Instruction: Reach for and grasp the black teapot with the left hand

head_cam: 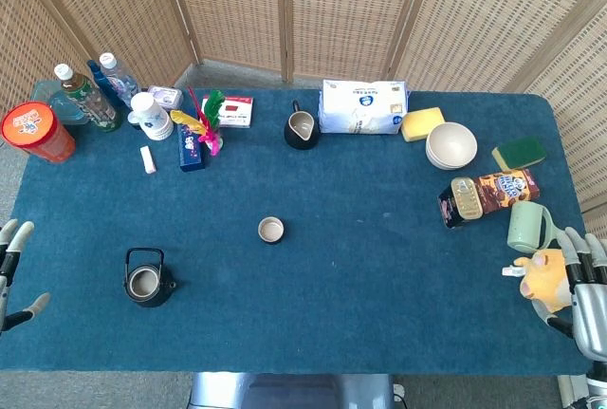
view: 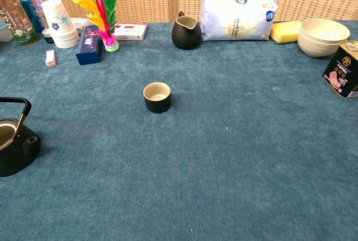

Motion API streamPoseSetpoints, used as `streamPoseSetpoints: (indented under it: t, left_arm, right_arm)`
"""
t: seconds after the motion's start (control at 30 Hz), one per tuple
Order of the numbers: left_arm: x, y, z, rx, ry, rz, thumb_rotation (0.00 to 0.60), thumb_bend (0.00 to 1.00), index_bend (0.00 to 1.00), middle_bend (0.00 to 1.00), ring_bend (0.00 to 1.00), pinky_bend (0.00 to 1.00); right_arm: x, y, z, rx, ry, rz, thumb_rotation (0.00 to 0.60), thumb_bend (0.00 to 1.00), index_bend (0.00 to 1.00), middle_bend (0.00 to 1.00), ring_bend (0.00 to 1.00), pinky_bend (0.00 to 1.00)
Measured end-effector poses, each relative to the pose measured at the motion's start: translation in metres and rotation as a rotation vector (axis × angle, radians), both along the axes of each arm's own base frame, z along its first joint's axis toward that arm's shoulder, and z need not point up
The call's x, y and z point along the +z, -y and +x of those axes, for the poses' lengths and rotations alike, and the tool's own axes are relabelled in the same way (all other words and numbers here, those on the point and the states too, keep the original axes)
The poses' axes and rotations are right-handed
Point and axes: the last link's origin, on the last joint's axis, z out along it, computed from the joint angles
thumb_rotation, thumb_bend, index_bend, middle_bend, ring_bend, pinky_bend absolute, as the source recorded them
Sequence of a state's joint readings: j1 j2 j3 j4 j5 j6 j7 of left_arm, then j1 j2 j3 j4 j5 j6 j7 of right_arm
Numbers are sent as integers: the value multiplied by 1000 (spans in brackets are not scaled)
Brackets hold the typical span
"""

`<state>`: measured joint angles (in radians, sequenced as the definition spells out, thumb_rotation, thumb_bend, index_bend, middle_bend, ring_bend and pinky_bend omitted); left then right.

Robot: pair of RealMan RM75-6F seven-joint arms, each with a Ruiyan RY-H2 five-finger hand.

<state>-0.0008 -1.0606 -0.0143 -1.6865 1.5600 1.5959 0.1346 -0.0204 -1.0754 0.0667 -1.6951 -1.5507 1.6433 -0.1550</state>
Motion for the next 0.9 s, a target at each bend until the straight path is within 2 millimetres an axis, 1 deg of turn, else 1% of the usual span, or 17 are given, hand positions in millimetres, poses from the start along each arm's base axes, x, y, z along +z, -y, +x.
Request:
streamPoseSetpoints:
  t: [0.3, 0.4, 0.47, 0.7, 0.9]
  left_arm:
    - [1, -4, -4, 19, 35, -41, 600, 0, 0, 0, 0, 15]
    - [-1, -9, -5, 23, 52, -71, 600, 0, 0, 0, 0, 15]
    - [-4, -15, -5, 22, 68, -98, 600, 0, 0, 0, 0, 15]
    - [-23, -48, 1, 17, 109, -242, 600, 0, 0, 0, 0, 15]
    - [-49, -92, 21, -24, 132, -392, 600, 0, 0, 0, 0, 15]
  right_arm:
    - [-3, -1, 1, 1, 2, 20, 600, 0, 0, 0, 0, 0]
    - [-1, -2, 2, 3, 15, 14, 600, 0, 0, 0, 0, 0]
    - [1, -2, 2, 5, 25, 9, 600, 0, 0, 0, 0, 0]
    - [5, -1, 0, -1, 41, 7, 600, 0, 0, 0, 0, 0]
    - [4, 0, -1, -9, 39, 18, 600, 0, 0, 0, 0, 0]
